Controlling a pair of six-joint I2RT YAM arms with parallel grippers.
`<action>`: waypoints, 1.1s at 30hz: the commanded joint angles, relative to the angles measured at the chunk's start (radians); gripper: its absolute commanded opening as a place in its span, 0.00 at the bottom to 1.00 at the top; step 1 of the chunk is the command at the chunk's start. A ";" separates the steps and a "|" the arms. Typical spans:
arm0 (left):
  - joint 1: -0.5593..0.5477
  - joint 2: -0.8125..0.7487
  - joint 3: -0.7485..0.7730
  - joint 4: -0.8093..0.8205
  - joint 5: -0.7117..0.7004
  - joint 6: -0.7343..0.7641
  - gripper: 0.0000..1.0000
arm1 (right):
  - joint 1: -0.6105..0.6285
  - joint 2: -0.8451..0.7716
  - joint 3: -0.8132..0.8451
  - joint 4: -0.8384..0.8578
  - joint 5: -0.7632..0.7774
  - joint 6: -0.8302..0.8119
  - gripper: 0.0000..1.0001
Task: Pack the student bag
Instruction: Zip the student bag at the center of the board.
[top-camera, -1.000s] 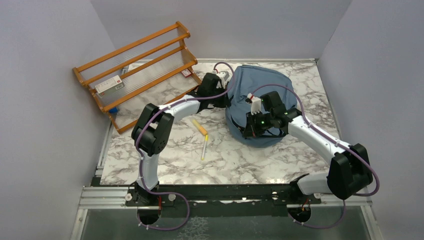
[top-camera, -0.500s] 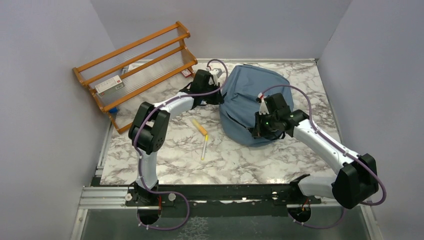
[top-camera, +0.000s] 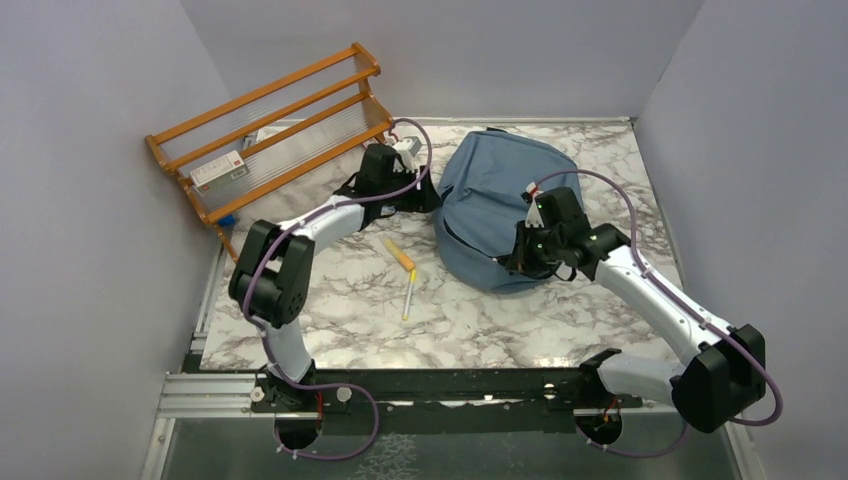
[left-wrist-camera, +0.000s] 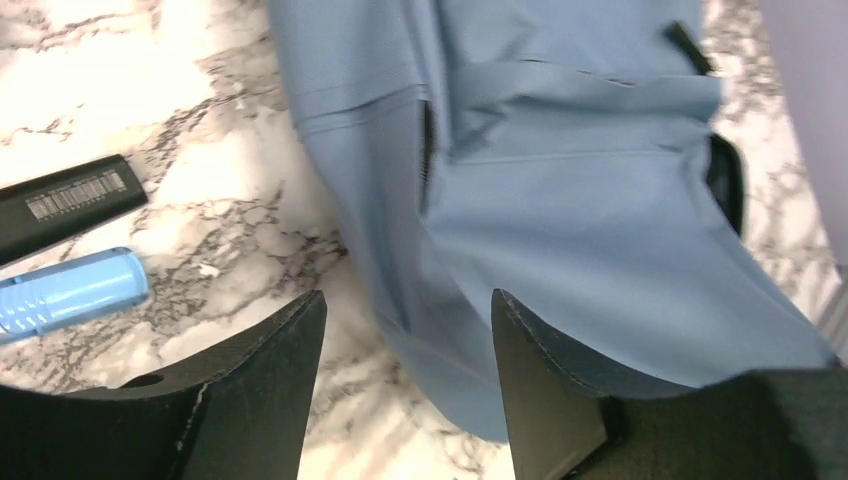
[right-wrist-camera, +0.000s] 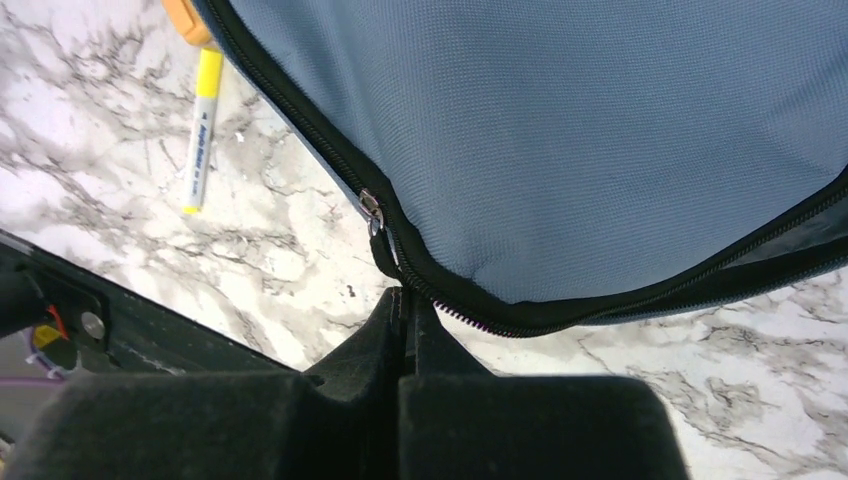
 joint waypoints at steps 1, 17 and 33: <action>-0.009 -0.210 -0.134 0.173 0.108 0.002 0.64 | 0.005 -0.069 -0.013 0.052 0.015 0.078 0.01; -0.261 -0.460 -0.374 0.133 0.404 1.053 0.79 | 0.005 -0.155 -0.094 0.104 0.026 0.164 0.00; -0.370 -0.213 -0.191 0.005 0.262 1.215 0.63 | 0.006 -0.169 -0.111 0.103 0.012 0.169 0.01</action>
